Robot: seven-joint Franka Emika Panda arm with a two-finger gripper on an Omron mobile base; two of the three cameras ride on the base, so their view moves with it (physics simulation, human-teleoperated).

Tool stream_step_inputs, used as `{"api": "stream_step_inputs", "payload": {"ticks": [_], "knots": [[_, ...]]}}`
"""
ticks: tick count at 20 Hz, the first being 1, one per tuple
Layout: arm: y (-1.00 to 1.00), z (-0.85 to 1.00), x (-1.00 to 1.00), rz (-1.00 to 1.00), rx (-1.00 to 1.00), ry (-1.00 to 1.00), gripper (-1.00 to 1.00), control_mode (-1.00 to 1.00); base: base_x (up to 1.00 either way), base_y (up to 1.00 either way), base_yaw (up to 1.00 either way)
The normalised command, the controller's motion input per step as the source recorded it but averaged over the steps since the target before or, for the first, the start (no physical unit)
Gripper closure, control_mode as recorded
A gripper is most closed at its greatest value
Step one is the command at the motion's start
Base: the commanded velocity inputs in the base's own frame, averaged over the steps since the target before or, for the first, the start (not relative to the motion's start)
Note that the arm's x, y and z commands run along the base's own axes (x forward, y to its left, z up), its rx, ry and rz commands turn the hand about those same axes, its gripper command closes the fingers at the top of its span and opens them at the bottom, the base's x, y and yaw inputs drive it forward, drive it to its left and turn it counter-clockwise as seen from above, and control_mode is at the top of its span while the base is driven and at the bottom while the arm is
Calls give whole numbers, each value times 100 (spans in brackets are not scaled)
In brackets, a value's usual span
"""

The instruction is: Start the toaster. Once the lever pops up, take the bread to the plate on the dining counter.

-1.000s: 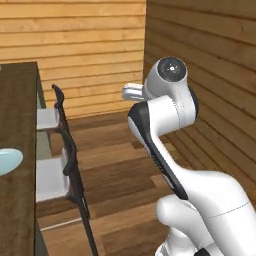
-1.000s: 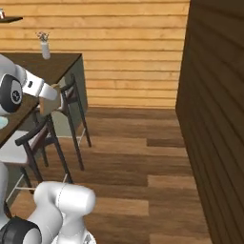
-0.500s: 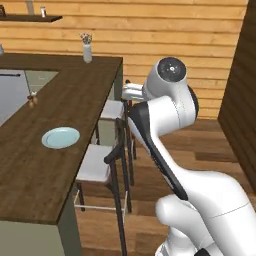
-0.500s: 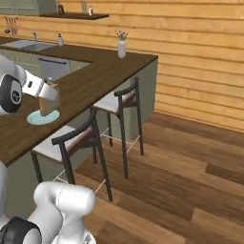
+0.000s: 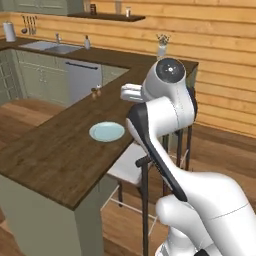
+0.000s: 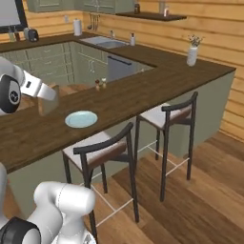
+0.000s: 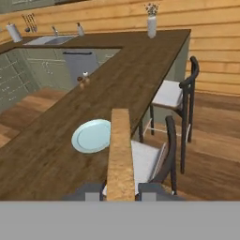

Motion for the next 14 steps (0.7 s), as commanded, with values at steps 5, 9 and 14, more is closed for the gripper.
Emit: {"api": "stream_step_inputs", "payload": {"ticks": [5, 9, 14], "knots": [[0, 0, 0, 0, 0, 0, 100, 100, 23, -66, 55], [0, 0, 0, 0, 0, 0, 100, 100, 1, -80, 51], [0, 0, 0, 0, 0, 0, 100, 100, -2, -85, 49]]}}
